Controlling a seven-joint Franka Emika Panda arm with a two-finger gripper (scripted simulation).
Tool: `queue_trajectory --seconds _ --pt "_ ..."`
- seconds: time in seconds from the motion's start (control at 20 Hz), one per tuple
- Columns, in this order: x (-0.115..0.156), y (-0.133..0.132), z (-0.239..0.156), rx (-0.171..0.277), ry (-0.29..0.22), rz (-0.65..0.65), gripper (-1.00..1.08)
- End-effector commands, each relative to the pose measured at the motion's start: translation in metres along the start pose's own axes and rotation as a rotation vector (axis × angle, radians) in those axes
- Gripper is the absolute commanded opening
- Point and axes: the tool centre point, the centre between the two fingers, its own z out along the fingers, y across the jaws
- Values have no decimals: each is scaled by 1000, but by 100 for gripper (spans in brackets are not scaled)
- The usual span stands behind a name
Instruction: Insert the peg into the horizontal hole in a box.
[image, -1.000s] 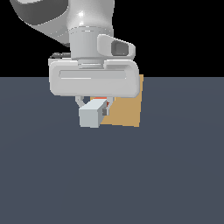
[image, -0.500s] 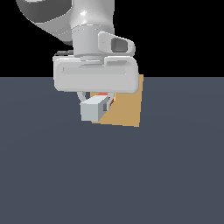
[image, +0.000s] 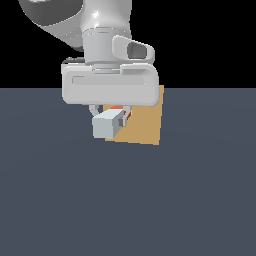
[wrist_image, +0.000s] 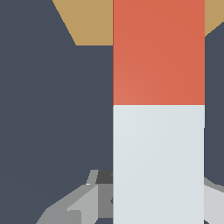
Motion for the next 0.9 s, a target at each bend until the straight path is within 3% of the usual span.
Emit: queue_trajectory --seconds 0.0,0.4,0.85 --pt "0 1 -2 -4 1 0 -100" --pt "19 0 -1 -1 0 0 -100" --pt "86 -1 -2 -3 1 0 -100"
